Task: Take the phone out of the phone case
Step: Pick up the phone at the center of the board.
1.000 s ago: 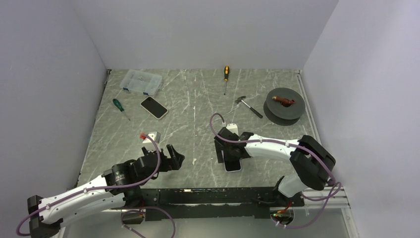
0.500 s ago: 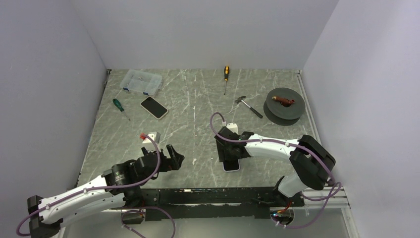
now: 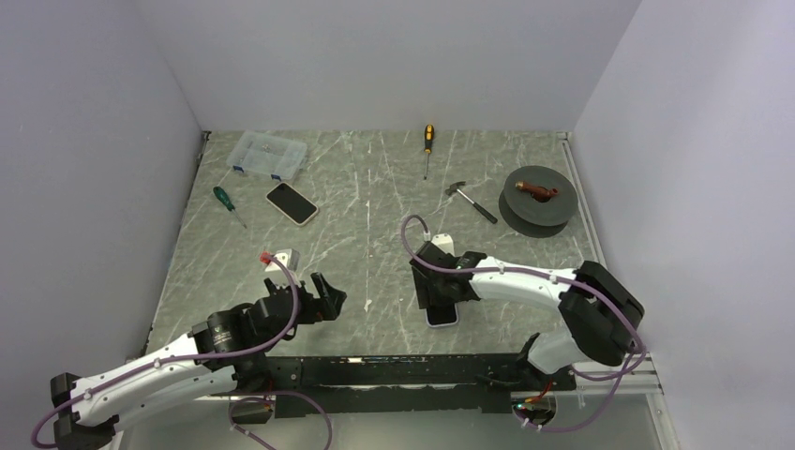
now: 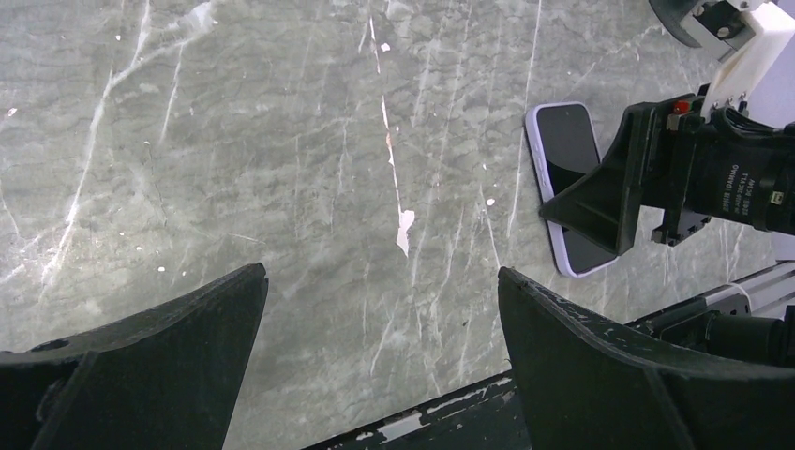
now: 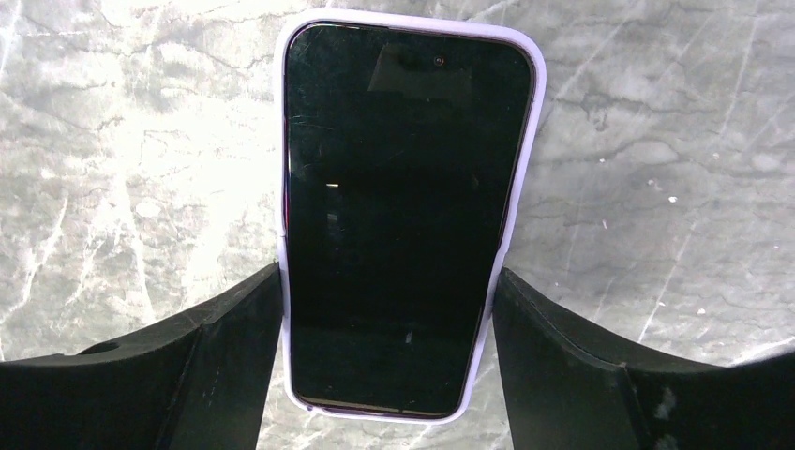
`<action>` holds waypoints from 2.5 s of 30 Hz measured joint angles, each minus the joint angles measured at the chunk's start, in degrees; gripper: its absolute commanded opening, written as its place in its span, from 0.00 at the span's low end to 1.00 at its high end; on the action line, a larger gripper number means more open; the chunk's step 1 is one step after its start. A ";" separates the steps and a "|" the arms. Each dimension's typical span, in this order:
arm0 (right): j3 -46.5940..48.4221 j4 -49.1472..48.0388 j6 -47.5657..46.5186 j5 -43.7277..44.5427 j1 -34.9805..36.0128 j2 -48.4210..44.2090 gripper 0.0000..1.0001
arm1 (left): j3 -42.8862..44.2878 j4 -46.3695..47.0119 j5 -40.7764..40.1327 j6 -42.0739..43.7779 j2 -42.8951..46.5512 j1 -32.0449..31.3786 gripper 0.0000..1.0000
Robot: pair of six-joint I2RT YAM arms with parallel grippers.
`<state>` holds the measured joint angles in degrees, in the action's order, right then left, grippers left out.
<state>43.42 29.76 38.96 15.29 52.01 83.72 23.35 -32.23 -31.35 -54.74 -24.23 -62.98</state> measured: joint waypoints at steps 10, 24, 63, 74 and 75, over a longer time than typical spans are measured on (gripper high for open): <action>-0.79 1.14 -1.92 2.84 2.71 -9.77 0.00 | -0.13 3.93 -0.44 1.79 0.94 -0.02 0.99; -2.47 -2.69 -9.07 2.67 13.18 -28.96 0.00 | 0.90 26.05 6.25 14.80 -7.15 0.59 0.99; -3.10 -5.99 -15.19 9.68 23.21 -33.94 0.00 | 12.24 44.87 33.07 10.95 -34.42 6.40 0.68; -3.10 -6.38 -14.93 9.68 23.21 -33.97 0.00 | 12.24 45.31 34.60 10.01 -35.30 6.43 0.53; -3.10 -6.38 -14.93 9.68 23.21 -33.97 0.00 | 12.24 45.29 34.67 9.99 -35.41 6.43 0.52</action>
<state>40.32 23.38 24.03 24.97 75.22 49.76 35.59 13.06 3.31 -44.75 -59.64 -56.55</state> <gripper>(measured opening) 0.752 0.557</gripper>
